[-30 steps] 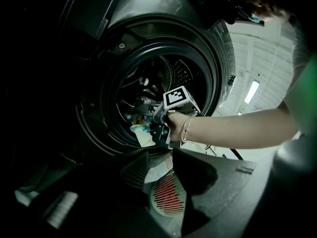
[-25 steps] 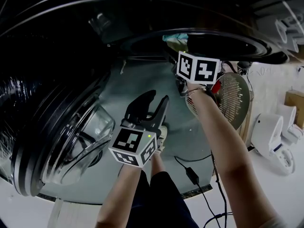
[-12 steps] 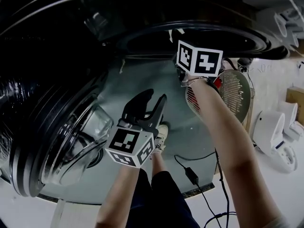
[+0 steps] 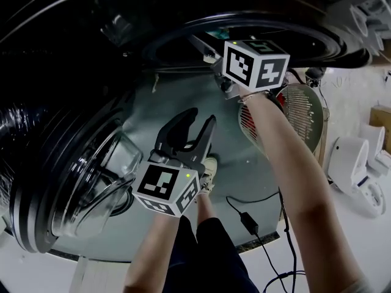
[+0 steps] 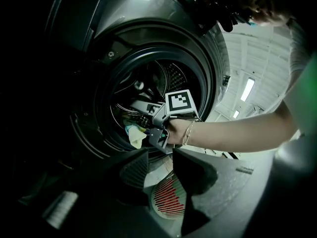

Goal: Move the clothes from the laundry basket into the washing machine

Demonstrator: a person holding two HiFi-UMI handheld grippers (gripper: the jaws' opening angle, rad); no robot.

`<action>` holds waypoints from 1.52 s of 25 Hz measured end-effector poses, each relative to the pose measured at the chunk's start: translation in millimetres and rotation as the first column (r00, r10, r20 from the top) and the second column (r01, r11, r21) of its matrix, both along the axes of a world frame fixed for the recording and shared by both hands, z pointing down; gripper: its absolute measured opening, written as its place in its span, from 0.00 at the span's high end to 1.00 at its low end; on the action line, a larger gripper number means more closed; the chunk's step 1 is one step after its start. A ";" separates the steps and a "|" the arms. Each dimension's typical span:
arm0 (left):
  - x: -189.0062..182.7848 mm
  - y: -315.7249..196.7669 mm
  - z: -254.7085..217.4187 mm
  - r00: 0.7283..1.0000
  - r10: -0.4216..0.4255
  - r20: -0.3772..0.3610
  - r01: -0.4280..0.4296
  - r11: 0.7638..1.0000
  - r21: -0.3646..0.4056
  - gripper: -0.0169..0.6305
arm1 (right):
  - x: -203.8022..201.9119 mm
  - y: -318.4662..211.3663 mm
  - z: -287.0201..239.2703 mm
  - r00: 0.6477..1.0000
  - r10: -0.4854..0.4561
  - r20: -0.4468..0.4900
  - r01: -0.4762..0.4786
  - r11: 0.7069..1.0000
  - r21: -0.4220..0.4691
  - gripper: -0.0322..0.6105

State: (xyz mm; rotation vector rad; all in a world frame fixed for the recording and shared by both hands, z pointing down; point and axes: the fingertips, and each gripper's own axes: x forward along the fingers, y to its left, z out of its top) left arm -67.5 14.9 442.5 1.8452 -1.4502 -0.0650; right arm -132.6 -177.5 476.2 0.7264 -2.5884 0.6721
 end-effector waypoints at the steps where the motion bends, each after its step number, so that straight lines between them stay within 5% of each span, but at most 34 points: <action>1: 1.1 -0.4 0.5 1.000 0.003 0.001 -0.003 1.000 -0.002 0.73 | 4.8 2.8 2.0 1.000 0.004 -0.001 -0.004 1.000 -0.008 0.21; 9: 26.0 -1.4 4.2 0.994 0.096 0.047 -0.094 0.995 -0.033 0.73 | 86.5 53.2 3.2 0.998 0.016 -0.057 -0.020 0.998 -0.063 0.35; 12: 48.2 -4.0 1.5 0.988 0.142 0.059 -0.139 0.989 -0.045 0.73 | 135.6 83.8 -3.5 0.997 0.040 -0.066 -0.046 0.995 -0.088 0.57; 14: 66.4 -4.9 -0.2 0.979 0.195 0.062 -0.192 0.980 -0.050 0.73 | 175.2 104.2 -5.6 0.993 0.090 -0.071 -0.097 0.989 -0.107 0.85; 15: 76.7 -5.0 -1.1 0.973 0.223 0.063 -0.220 0.974 -0.050 0.76 | 194.7 114.5 -6.2 0.991 0.110 -0.069 -0.118 0.986 -0.120 0.90; 18: 108.5 -5.7 -1.4 0.949 0.303 0.088 -0.300 0.953 -0.047 0.97 | 249.4 138.4 -2.1 0.980 0.178 -0.089 -0.191 0.967 -0.169 0.90; 26: 185.9 -13.2 25.7 0.875 0.466 0.132 -0.451 0.883 -0.132 0.97 | 368.8 134.7 58.5 0.903 0.333 -0.271 -0.381 0.912 -0.152 0.90; 28: 198.4 -18.3 32.4 0.858 0.497 0.131 -0.480 0.866 -0.143 0.97 | 380.3 125.6 86.3 0.890 0.340 -0.304 -0.398 0.904 -0.158 0.86; 30: 207.8 -21.8 40.2 0.844 0.521 0.127 -0.503 0.851 -0.148 0.97 | 384.6 117.6 117.5 0.885 0.329 -0.330 -0.405 0.893 -0.197 0.65; 38: 211.3 -32.5 83.4 0.813 0.575 0.088 -0.549 0.809 -0.211 0.97 | 384.9 100.1 236.2 0.866 0.204 -0.457 -0.365 0.882 -0.297 0.51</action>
